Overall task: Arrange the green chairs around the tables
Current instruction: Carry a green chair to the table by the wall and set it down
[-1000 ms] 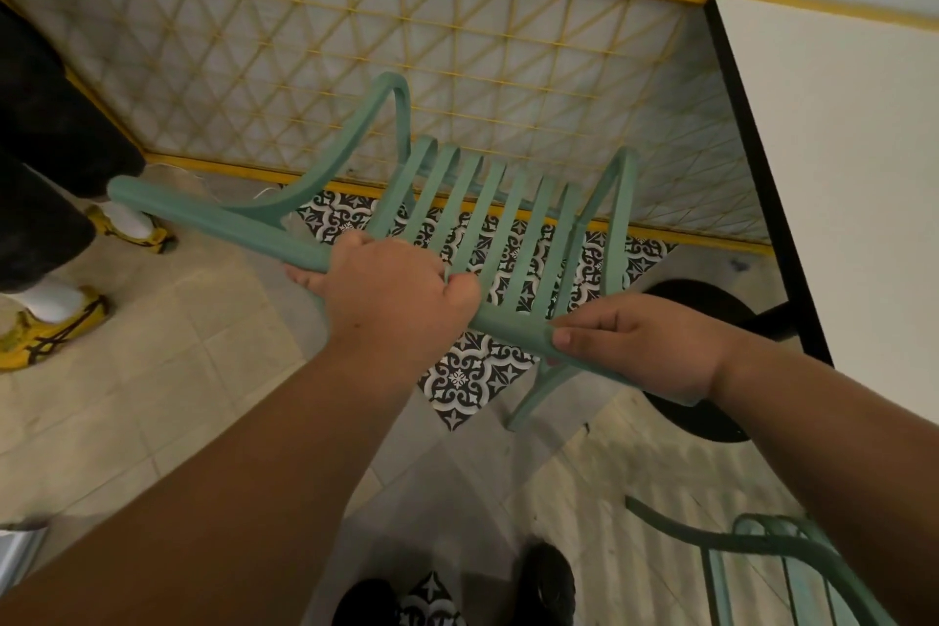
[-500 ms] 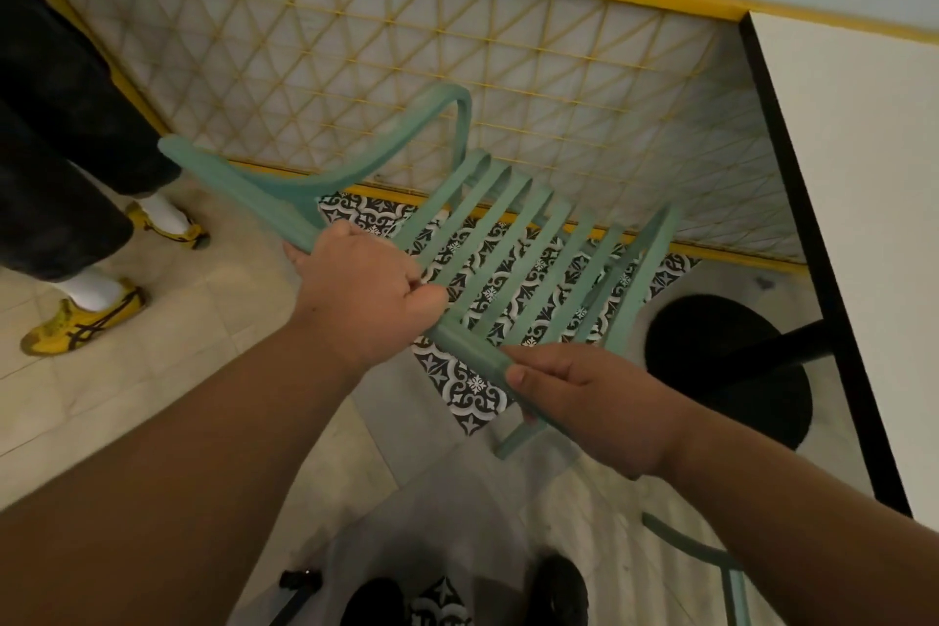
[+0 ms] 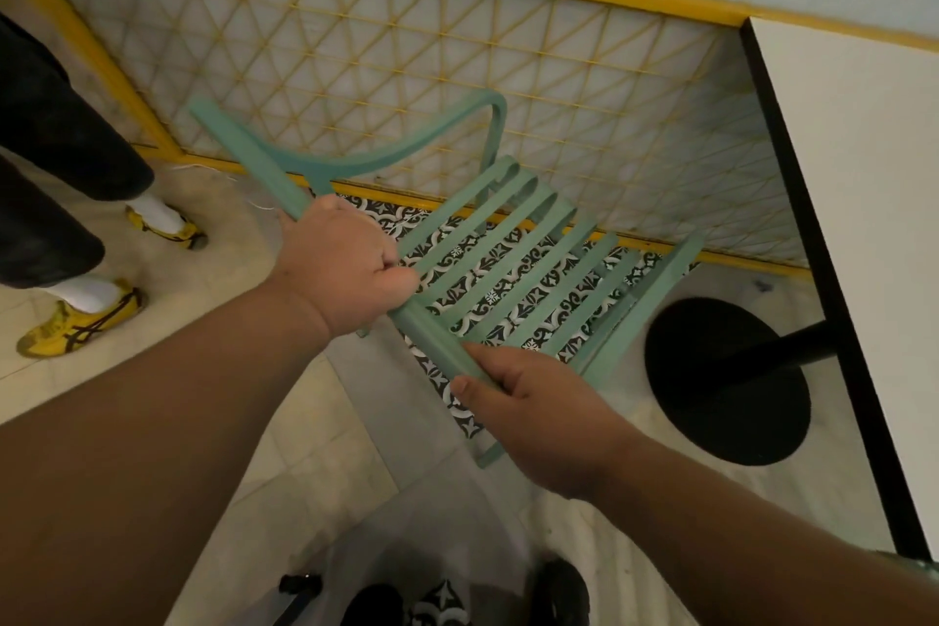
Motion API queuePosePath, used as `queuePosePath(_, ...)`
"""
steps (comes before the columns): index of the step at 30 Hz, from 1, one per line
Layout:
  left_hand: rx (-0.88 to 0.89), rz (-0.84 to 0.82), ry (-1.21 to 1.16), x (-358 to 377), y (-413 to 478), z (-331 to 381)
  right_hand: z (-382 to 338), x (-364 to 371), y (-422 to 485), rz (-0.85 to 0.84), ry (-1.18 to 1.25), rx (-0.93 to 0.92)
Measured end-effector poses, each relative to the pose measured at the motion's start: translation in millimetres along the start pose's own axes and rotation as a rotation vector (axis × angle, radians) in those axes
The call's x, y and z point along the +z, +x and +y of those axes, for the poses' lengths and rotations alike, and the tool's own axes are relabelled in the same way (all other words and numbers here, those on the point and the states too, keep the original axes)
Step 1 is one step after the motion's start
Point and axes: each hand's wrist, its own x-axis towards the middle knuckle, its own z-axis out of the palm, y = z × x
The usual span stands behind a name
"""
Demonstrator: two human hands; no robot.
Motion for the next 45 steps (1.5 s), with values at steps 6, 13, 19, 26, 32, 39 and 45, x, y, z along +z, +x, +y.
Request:
queuePosePath(6, 0.040, -0.013, 0.030, -9.3, 7.9, -19.4, -11.1, 28.9, 9.4, 0.037, 0.077, -0.005)
queuePosePath(13, 0.054, -0.052, 0.130, -19.1, 18.0, -31.2, -25.8, 44.1, 21.8, 0.092, 0.121, -0.019)
queuePosePath(19, -0.015, -0.180, 0.125, -25.3, 37.8, -43.3, -36.8, 53.5, 39.8, 0.134, 0.163, 0.009)
queuePosePath(26, -0.093, -0.209, 0.101, -26.4, 36.3, -44.7, -32.9, 54.8, 43.7, 0.137, 0.206, -0.012)
queuePosePath(32, -0.478, -0.086, -0.153, -20.8, 13.8, -13.5, 18.8, 32.1, 33.9, 0.077, 0.426, 0.117)
queuePosePath(39, -0.787, 0.128, -0.544, 3.1, -24.2, 77.5, 110.5, -16.9, 37.3, 0.181, -0.119, 0.168)
queuePosePath(45, -0.810, 0.123, -0.247, 5.2, -19.9, 89.8, 140.6, -47.7, 67.6, 0.179, -0.356, 0.156)
